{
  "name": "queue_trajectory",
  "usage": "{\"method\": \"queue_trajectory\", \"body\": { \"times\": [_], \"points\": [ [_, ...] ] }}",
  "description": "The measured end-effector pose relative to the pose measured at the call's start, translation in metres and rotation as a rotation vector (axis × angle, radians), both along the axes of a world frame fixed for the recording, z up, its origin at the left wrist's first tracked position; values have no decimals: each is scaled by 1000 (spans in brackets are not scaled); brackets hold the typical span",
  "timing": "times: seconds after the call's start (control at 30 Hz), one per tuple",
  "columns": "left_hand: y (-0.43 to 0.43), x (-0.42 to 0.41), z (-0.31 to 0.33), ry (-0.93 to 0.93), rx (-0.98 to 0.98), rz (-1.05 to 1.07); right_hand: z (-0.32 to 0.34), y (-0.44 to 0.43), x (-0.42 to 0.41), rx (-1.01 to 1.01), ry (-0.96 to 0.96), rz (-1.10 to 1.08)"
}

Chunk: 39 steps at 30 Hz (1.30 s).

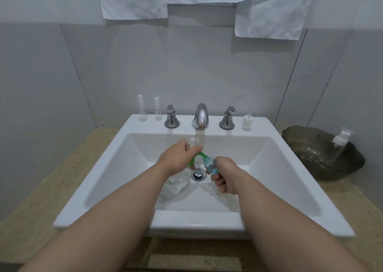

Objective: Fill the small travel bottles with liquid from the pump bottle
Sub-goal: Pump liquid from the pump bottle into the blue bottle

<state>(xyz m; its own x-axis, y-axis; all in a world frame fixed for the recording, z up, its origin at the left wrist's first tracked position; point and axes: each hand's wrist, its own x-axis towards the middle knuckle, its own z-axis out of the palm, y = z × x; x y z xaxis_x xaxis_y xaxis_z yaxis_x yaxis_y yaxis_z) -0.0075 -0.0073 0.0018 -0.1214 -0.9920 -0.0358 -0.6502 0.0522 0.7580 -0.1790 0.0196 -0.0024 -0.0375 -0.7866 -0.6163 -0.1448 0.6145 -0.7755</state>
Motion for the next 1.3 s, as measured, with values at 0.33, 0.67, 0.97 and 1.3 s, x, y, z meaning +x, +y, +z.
{"method": "queue_trajectory", "body": {
  "times": [0.33, 0.67, 0.97, 1.3],
  "points": [
    [0, -2, 0, -14, -1, 3, 3, 2, 1, -4, -29, -10],
    [-5, -5, -1, 17, -1, -17, 2, 2, 1, 6, -9, -1],
    [-12, -5, -6, 24, 0, -32, 2, 2, 1, 11, 13, 18],
    [-8, -4, -4, 27, 9, -41, -2, 0, 0, 15, 48, 34]
  ]
}}
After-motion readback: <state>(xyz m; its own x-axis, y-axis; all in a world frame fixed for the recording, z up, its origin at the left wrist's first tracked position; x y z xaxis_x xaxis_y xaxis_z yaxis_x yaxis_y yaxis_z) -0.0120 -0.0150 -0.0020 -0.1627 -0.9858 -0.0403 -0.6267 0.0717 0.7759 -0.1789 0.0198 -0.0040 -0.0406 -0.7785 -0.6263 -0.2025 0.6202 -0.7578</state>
